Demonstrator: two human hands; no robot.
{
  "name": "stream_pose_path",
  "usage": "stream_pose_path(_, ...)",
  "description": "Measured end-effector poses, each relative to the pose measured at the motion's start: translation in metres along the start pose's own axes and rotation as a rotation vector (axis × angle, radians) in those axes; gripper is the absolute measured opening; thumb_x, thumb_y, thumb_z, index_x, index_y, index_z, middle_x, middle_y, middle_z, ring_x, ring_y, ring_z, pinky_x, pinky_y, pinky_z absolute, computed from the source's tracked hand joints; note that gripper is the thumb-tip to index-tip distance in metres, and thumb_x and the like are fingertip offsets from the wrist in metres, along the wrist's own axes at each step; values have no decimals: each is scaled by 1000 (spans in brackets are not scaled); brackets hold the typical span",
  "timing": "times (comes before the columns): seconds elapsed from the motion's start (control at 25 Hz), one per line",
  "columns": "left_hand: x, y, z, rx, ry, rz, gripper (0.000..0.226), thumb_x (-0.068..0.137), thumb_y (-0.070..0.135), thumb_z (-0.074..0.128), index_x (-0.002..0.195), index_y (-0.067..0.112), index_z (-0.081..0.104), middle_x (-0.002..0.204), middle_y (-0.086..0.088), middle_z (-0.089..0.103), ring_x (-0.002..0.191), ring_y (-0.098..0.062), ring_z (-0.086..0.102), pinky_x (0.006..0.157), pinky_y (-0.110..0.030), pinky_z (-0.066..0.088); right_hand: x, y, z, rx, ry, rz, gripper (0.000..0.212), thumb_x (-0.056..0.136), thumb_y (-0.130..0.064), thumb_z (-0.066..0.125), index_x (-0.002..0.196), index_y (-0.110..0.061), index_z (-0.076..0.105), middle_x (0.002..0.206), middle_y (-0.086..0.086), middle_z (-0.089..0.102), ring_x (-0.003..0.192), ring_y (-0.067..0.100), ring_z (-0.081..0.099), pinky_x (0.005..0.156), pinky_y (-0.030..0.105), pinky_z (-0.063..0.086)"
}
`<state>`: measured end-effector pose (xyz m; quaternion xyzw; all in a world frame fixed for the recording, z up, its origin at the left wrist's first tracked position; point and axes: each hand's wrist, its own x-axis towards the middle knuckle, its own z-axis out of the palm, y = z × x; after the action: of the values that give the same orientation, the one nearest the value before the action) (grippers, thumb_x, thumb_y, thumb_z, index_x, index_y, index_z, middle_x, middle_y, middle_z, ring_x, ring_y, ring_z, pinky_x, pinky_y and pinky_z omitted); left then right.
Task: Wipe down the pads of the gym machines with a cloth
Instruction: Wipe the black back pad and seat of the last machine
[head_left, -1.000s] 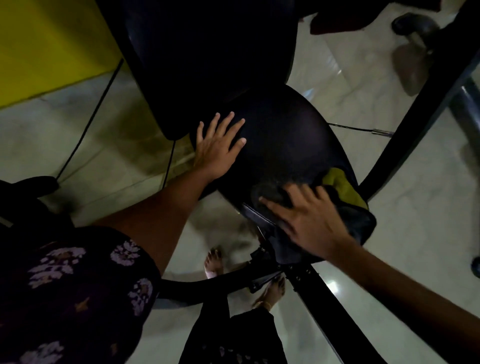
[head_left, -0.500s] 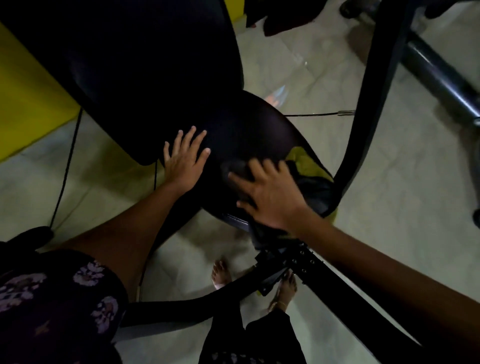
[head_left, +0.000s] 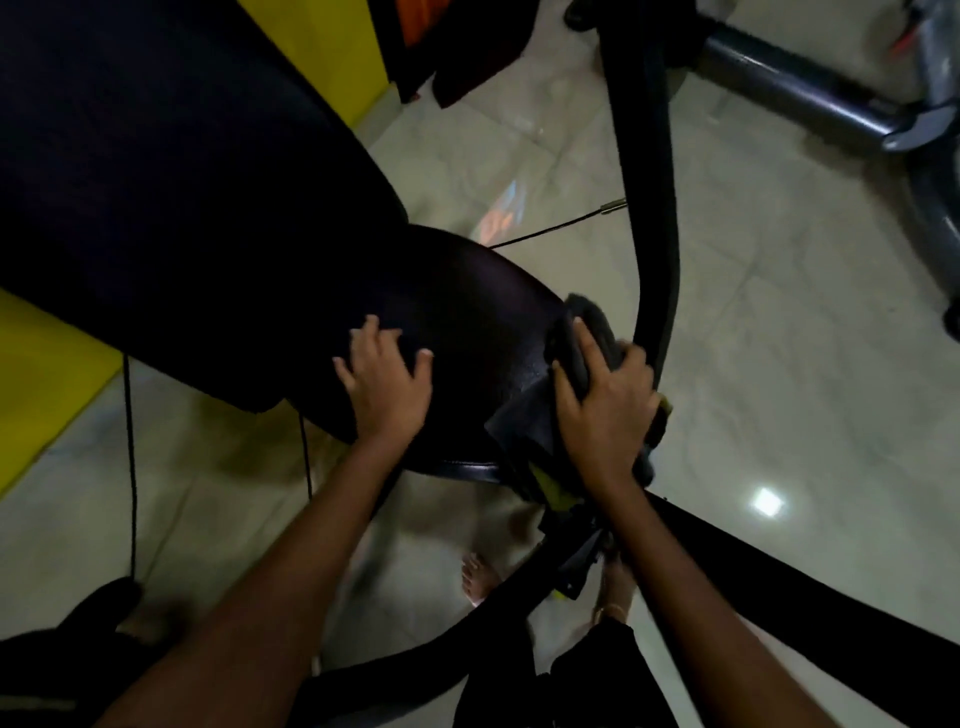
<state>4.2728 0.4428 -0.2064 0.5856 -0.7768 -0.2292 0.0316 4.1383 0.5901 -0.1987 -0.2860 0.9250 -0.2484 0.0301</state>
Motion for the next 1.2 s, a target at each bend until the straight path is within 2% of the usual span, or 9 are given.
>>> stream_pose_path(0.16, -40, 66, 29, -76, -68, 60, 53, 97, 35, 44, 146, 19, 30, 158, -1, 14, 146, -21, 0, 113, -52, -8, -85, 23, 10, 575, -9, 192, 51, 90, -46, 44, 139, -35, 40, 117, -1, 40, 109, 21, 51, 97, 26, 39)
stream_pose_path(0.28, -30, 90, 35, -32, -121, -49, 68, 92, 50, 46, 149, 25, 20, 159, 2, 5, 146, -27, -9, 108, -62, -11, -54, 38, 14, 571, -13, 187, 50, 89, -47, 45, 137, -35, 40, 108, -6, 38, 104, 17, 51, 93, 22, 37)
stream_pose_path(0.44, -31, 97, 46, 49, -59, -84, 75, 87, 65, 40, 150, 30, 18, 159, 3, 6, 146, -30, -7, 107, -66, -9, 2, 57, 13, 662, -160, 256, 43, 90, -30, 56, 130, -41, 43, 105, 2, 43, 108, 27, 52, 96, 31, 39)
stream_pose_path(0.64, -36, 100, 52, 68, 44, -75, 73, 87, 65, 40, 148, 28, 24, 158, 2, 15, 146, -28, 1, 109, -65, -4, -71, 50, 7, 765, -169, 314, 48, 89, -28, 56, 136, -27, 45, 115, -4, 43, 113, 11, 44, 92, 1, 25)
stream_pose_path(0.72, -36, 101, 53, 75, 47, -79, 72, 87, 64, 40, 148, 29, 25, 157, 2, 16, 146, -27, 2, 109, -65, -4, -76, 45, 11, 778, -148, 368, 46, 89, -30, 54, 135, -29, 47, 117, -3, 44, 114, 11, 44, 92, -2, 23)
stream_pose_path(0.84, -36, 101, 56, 73, 63, -81, 69, 88, 61, 42, 147, 29, 27, 157, 1, 17, 146, -26, 4, 110, -63, -4, -24, 51, 22, 710, -124, 367, 46, 86, -40, 50, 132, -36, 49, 117, 5, 51, 114, 23, 50, 102, 25, 37)
stream_pose_path(0.92, -35, 101, 57, 81, 79, -88, 67, 89, 60, 42, 146, 29, 28, 156, 1, 19, 146, -26, 5, 110, -63, -3, 13, 56, 25, 609, -164, 317, 49, 83, -48, 46, 131, -38, 52, 116, 6, 52, 110, 27, 52, 98, 44, 40)
stream_pose_path(1.08, -35, 101, 58, 93, 94, -82, 66, 89, 59, 42, 146, 28, 30, 156, 0, 21, 146, -26, 8, 110, -63, -1, -6, 55, 22, 574, -91, 298, 58, 80, -57, 38, 133, -36, 49, 116, 8, 52, 107, 30, 53, 94, 46, 41)
stream_pose_path(1.2, -35, 100, 60, 90, 93, -80, 65, 89, 59, 42, 146, 28, 31, 155, 0, 22, 146, -26, 8, 110, -63, -1, -78, 31, 23, 695, -23, 445, 53, 83, -52, 42, 136, -44, 39, 125, 10, 49, 114, 32, 48, 100, 43, 39)
